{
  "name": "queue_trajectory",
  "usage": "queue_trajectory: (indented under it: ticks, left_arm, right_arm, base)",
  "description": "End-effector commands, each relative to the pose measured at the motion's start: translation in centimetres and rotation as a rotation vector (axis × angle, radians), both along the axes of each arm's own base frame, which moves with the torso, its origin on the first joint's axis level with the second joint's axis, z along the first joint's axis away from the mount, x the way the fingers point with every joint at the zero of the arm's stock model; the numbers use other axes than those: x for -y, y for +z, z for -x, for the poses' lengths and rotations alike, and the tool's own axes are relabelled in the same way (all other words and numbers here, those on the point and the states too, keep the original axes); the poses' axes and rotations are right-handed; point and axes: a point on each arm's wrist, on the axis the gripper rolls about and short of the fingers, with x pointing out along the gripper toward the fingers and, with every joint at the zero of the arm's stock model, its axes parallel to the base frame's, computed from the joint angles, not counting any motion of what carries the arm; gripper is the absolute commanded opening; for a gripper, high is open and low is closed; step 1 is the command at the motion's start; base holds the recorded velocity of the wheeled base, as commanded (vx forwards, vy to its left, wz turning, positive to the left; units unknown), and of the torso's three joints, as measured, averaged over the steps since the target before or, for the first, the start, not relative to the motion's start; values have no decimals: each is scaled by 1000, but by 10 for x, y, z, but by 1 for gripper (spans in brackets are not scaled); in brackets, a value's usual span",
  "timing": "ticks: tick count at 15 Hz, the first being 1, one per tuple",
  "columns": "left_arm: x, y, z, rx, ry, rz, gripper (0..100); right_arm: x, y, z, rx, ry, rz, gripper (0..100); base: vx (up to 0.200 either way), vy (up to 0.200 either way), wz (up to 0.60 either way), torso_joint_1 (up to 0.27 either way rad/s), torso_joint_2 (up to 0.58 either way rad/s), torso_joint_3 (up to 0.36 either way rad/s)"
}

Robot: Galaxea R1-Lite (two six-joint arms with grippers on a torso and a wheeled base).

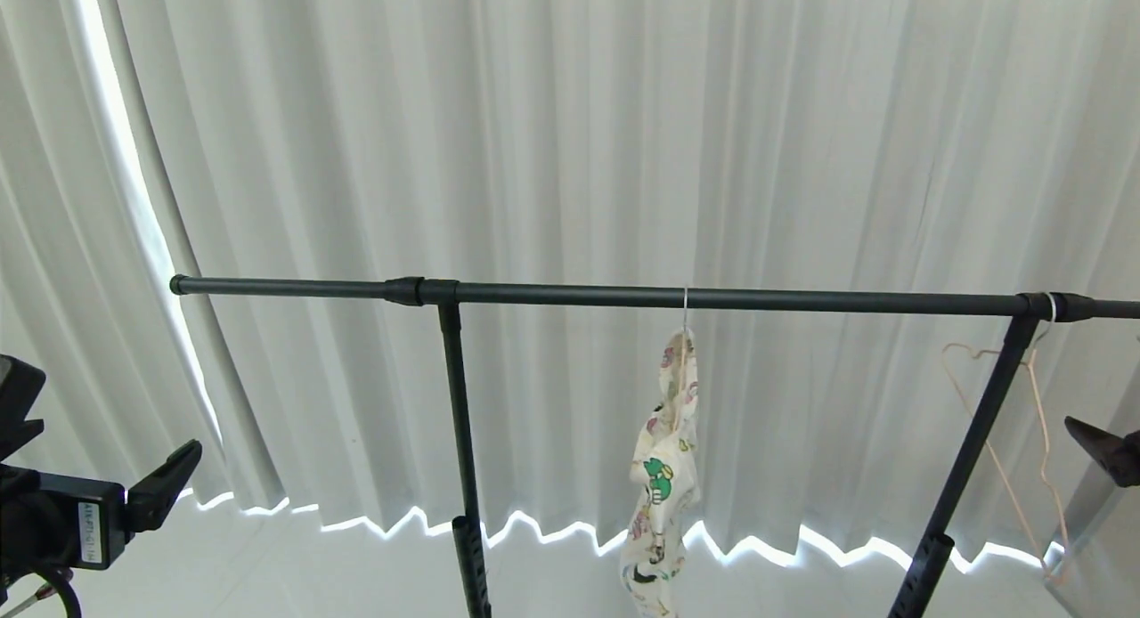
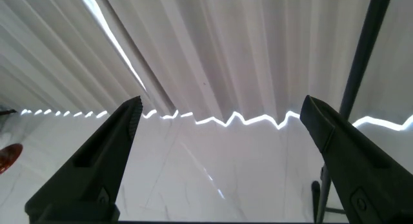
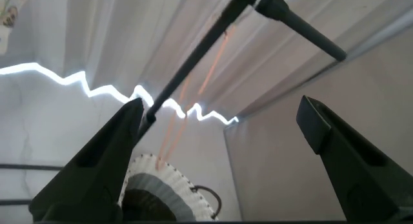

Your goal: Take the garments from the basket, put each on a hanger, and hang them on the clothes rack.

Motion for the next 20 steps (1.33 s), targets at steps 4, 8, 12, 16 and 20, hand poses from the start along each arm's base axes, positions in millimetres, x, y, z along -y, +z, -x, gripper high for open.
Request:
queue_trajectory:
  ticks: [4,8,12,16,20]
  left_arm:
    - [0,1,1,8,2,1,100]
    - [1,2,6,31,-6,5,100]
    - [1,2,8,32,-6,5,100]
    - [1,-10,15,4,-2,10,100]
    - [1,-14,13,-17,-1,13,100]
  right_arm:
    - [1,0,-1,0,-2,15,100]
    - [1,0,-2,5,2,23,100]
    - [2,-6,5,-3,6,37,100]
    - [5,-10,16,0,14,60,100]
    - [6,-12,16,-3,11,60,100]
  base:
    - [-200,0,0,7,4,1]
    - [-50,0,0,2,1,-1]
    - [0,0,0,-168,409,211]
    - [0,0,0,-248,542,293]
    - [0,0,0,-234,531,290]
